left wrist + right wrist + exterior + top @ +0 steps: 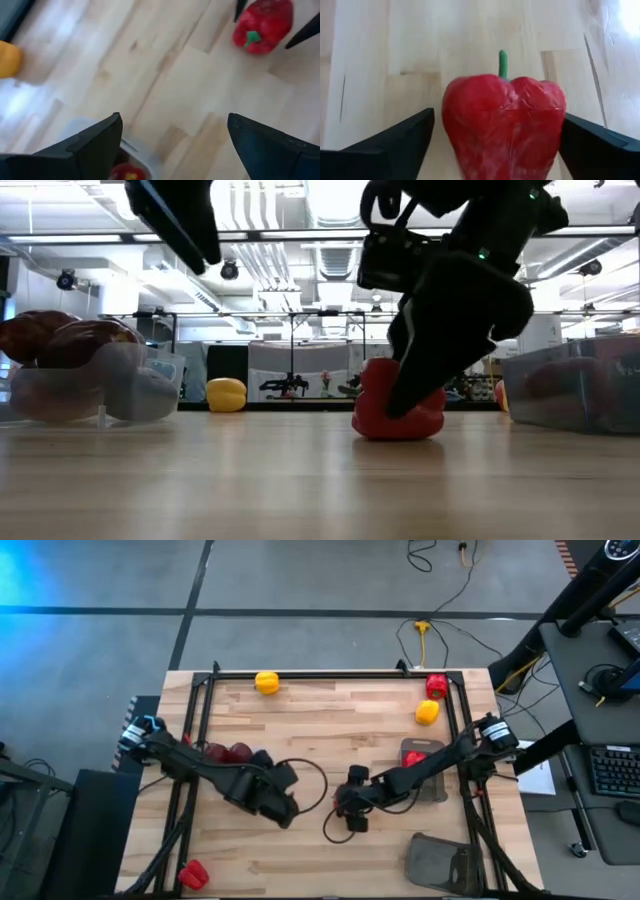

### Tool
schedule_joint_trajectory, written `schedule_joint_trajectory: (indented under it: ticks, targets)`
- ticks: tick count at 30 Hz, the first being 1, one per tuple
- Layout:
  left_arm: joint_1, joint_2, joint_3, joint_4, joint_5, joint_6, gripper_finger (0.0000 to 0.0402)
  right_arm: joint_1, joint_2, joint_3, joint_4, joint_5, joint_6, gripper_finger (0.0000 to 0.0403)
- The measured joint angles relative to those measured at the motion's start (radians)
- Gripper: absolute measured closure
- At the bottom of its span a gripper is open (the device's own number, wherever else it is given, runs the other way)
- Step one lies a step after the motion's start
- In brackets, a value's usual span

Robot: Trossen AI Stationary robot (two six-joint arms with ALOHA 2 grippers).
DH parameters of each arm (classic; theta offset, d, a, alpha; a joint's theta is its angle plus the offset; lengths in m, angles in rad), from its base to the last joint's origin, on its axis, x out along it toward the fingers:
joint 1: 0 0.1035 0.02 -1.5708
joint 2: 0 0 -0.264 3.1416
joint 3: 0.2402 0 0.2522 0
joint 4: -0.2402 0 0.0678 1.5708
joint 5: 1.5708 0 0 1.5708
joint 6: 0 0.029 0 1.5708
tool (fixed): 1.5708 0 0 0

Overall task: Sort produce into baskets
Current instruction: Put the middle left red bell pepper in the top black bin

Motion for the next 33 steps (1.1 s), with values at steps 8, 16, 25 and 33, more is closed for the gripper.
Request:
schedule_joint_trajectory:
  ticks: [8, 16, 25, 33]
  targets:
    - [-0.04, 0.026, -0.012, -0.047, -0.006, -0.015, 0.0061, 0.002, -0.124, 0.0, -0.182, 0.023, 0.181, 0.0163]
    - [-0.072, 0.032, -0.079, 0.017, -0.005, -0.108, 0.0061, 0.104, -0.493, -0.001, -0.725, 0.026, 0.494, 0.0163]
    - [-0.083, 0.033, -0.163, 0.291, -0.008, -0.117, 0.0061, 0.169, -0.732, -0.149, -0.952, 0.026, 0.781, 0.0149]
    - [-0.083, 0.035, -0.164, 0.314, 0.006, -0.158, 0.0061, 0.155, -0.733, -0.296, -0.784, 0.009, 0.839, 0.0122]
